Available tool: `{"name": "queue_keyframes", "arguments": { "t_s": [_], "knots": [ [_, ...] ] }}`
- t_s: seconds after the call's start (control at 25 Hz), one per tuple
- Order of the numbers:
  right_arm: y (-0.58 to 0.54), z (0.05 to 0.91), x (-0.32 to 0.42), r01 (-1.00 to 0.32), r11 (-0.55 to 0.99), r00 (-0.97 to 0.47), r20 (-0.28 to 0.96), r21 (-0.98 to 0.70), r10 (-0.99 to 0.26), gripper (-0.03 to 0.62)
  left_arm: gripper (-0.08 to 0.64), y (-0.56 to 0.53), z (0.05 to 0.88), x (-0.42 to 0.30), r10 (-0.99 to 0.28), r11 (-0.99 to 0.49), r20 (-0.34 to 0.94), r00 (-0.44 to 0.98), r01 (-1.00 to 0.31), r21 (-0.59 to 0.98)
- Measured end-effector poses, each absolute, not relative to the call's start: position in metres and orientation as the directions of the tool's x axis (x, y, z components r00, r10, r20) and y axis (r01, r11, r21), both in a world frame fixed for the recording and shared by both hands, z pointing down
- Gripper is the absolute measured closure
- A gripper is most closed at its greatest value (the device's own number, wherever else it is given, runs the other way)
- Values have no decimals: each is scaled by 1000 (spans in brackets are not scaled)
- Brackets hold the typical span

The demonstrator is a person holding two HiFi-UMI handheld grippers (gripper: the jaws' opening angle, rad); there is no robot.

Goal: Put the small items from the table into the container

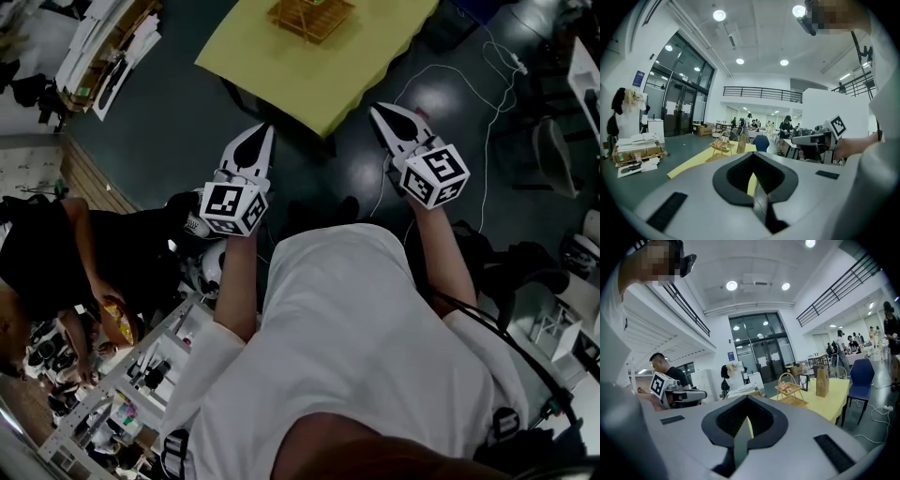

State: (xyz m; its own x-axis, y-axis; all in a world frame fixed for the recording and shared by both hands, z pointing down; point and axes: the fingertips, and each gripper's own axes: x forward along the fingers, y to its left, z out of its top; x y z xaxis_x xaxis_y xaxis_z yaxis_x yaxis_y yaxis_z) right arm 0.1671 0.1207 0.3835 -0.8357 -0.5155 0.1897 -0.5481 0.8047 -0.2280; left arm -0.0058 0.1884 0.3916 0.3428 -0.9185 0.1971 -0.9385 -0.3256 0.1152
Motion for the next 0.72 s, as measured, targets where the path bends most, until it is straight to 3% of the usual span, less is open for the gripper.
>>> {"name": "queue_keyframes", "arguments": {
  "t_s": [0.72],
  "knots": [
    [142, 342, 136, -584, 785, -811, 117, -205, -573, 578, 552, 190, 350, -19, -886, -443, 102, 452, -891, 102]
  ]
}}
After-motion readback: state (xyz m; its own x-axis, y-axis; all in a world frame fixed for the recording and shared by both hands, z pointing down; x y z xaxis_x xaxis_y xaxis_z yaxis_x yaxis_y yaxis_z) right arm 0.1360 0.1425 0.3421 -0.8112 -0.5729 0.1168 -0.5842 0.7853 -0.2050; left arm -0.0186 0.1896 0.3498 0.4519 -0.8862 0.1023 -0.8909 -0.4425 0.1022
